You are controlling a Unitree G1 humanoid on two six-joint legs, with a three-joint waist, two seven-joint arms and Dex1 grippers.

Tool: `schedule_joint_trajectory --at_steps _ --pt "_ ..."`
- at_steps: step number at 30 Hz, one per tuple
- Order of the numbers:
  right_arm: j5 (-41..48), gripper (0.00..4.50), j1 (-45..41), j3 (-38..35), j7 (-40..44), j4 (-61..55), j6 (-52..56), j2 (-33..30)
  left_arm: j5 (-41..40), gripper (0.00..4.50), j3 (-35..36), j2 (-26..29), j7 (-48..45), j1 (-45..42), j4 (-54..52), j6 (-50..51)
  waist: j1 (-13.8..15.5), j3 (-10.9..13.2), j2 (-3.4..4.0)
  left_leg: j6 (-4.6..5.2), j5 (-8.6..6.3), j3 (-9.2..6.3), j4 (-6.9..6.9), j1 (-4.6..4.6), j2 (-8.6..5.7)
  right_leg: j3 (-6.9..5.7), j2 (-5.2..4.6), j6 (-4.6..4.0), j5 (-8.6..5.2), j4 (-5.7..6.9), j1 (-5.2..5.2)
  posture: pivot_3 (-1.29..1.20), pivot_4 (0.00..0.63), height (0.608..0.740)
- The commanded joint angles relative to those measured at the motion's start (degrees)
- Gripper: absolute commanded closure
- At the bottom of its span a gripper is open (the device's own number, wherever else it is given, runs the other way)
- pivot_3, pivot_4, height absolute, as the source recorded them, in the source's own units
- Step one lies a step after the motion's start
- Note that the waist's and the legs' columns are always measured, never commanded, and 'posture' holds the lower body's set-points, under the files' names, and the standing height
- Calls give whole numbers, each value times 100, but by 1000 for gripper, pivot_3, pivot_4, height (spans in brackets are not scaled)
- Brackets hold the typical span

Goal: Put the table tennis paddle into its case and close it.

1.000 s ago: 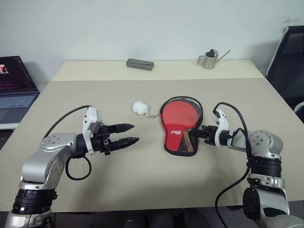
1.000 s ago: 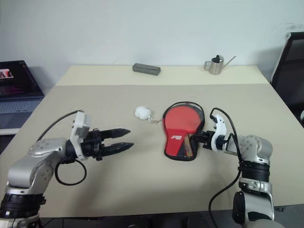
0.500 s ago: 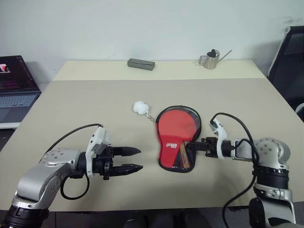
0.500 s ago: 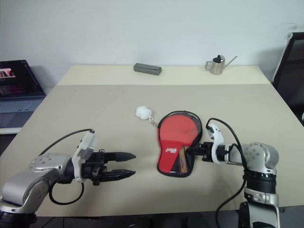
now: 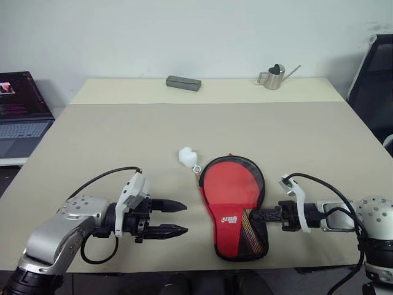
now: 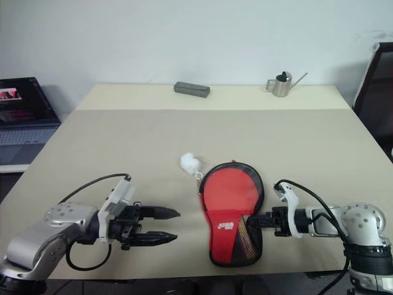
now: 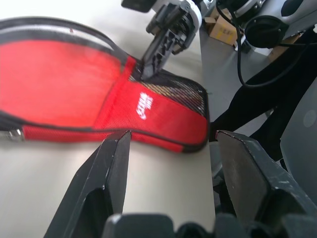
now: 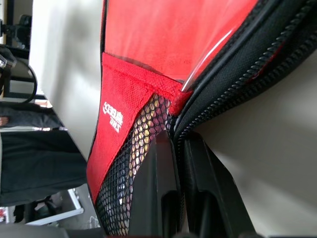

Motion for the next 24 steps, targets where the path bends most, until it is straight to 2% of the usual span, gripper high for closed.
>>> schedule_joint_trajectory --at_steps 1,11,14,20,23,24 --pt "661 4481 17 16 -350 -162 39 -30 -28 1509 20 45 -36 -65 -93 -61 -5 0 0 0 0 1 0 0 0 1 0 0 0 0 0 0 150 740" --pt "1989 4481 575 630 -1568 -339 -965 -472 -9 1509 -56 -37 53 -142 -76 -36 -1 0 -1 1 0 6 0 0 1 5 0 1 0 -2 0 0 150 740" --pt "2118 3777 803 671 -1919 -461 -1321 -772 1 1509 -78 -74 106 -162 -83 -43 20 0 -1 1 0 2 0 0 1 1 0 1 -1 -2 1 0 150 740" --pt "2984 1786 1369 700 -2435 -949 -2226 -1399 34 1509 -87 -109 155 -167 -58 -89 65 1 -3 1 0 1 3 -1 0 0 -1 1 -1 -4 4 0 150 740" --pt "2805 779 1558 533 -2262 -1141 -2484 -1587 47 1509 -92 -146 178 -178 -37 -111 72 1 -3 1 0 2 3 1 1 1 0 2 -1 -4 6 0 150 740" --pt "2484 527 1614 376 -1869 -1277 -2465 -1708 54 1509 -91 -162 186 -178 -26 -121 76 1 -3 1 0 2 3 1 1 1 0 2 -1 -4 7 0 150 740"
